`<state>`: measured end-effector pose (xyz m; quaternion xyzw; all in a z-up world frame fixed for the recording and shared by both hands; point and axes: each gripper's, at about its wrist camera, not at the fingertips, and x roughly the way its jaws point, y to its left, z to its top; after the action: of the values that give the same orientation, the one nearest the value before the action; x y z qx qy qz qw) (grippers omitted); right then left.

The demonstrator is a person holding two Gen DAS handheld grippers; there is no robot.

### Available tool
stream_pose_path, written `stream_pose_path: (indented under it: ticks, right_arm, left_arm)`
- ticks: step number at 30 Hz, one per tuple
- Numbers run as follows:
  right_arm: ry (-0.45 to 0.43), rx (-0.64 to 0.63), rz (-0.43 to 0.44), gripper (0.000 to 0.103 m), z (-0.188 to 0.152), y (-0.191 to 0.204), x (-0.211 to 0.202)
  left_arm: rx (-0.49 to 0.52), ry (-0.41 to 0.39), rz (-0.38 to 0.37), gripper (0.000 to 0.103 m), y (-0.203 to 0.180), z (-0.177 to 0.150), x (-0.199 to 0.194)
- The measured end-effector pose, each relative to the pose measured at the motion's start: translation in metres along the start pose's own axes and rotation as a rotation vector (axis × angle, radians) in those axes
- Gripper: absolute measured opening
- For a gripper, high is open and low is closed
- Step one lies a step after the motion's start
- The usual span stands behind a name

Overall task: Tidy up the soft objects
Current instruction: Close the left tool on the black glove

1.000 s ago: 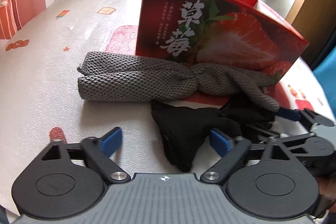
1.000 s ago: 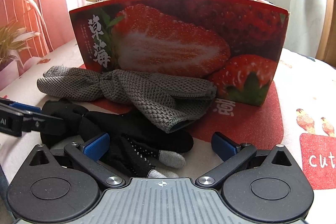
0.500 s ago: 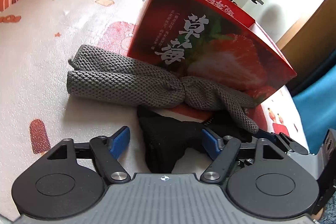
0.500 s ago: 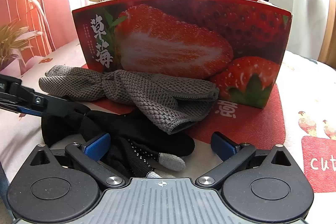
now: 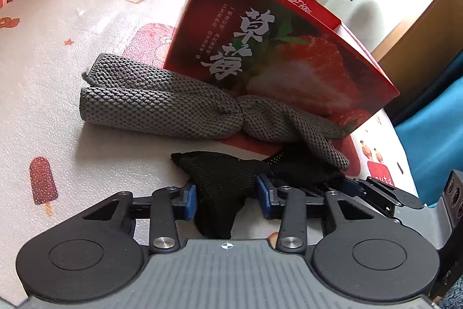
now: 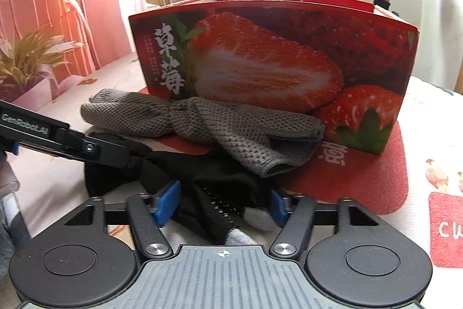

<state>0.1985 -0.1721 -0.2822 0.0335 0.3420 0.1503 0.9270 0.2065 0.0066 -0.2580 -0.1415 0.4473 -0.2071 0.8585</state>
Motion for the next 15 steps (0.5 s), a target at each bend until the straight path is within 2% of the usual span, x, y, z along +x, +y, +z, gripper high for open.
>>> stream_pose_path:
  ticks: [2, 8, 13, 15]
  right_arm:
    - [0.012, 0.004, 0.012, 0.045, 0.000, 0.002, -0.001]
    - [0.041, 0.001, 0.050, 0.028, 0.000, 0.010, -0.003]
    - [0.043, -0.038, 0.066, 0.018, 0.002, 0.021, -0.007]
    - [0.034, -0.061, 0.081, 0.017, 0.005, 0.027, -0.009]
  left_arm:
    - [0.008, 0.003, 0.001, 0.041, -0.002, 0.000, -0.001]
    - [0.014, 0.007, 0.001, 0.039, -0.002, -0.001, -0.004]
    - [-0.006, -0.001, 0.007, 0.035, 0.001, 0.000, -0.009]
    - [-0.007, -0.012, 0.010, 0.035, 0.002, 0.001, -0.014]
